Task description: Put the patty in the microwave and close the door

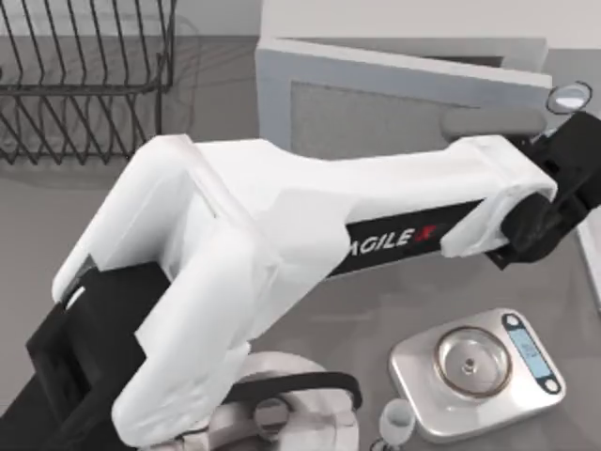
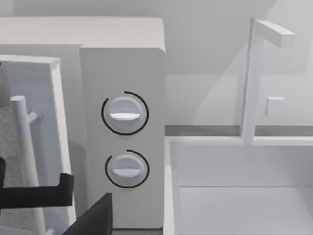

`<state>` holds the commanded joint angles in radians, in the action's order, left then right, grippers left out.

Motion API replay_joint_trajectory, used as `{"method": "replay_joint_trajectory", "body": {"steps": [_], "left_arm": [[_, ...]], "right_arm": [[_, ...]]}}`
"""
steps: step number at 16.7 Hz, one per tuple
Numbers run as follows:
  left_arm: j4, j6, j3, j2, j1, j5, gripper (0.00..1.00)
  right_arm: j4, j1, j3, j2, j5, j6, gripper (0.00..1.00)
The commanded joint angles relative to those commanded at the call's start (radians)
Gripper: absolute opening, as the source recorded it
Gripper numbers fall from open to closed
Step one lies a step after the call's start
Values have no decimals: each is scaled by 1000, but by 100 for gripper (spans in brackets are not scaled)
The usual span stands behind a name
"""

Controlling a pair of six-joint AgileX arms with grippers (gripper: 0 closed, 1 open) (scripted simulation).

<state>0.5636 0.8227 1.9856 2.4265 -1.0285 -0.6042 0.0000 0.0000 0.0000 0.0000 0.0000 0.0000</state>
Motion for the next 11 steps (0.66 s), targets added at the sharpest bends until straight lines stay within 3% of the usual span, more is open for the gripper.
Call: {"method": "replay_joint_trajectory", "body": {"steps": [7, 11], "left_arm": [[97, -102, 398, 220, 101, 63, 0], [121, -130, 472, 269, 129, 80, 0]], "right_arm": [[0, 0, 0, 0, 0, 0, 100], [0, 0, 0, 0, 0, 0, 100]]}}
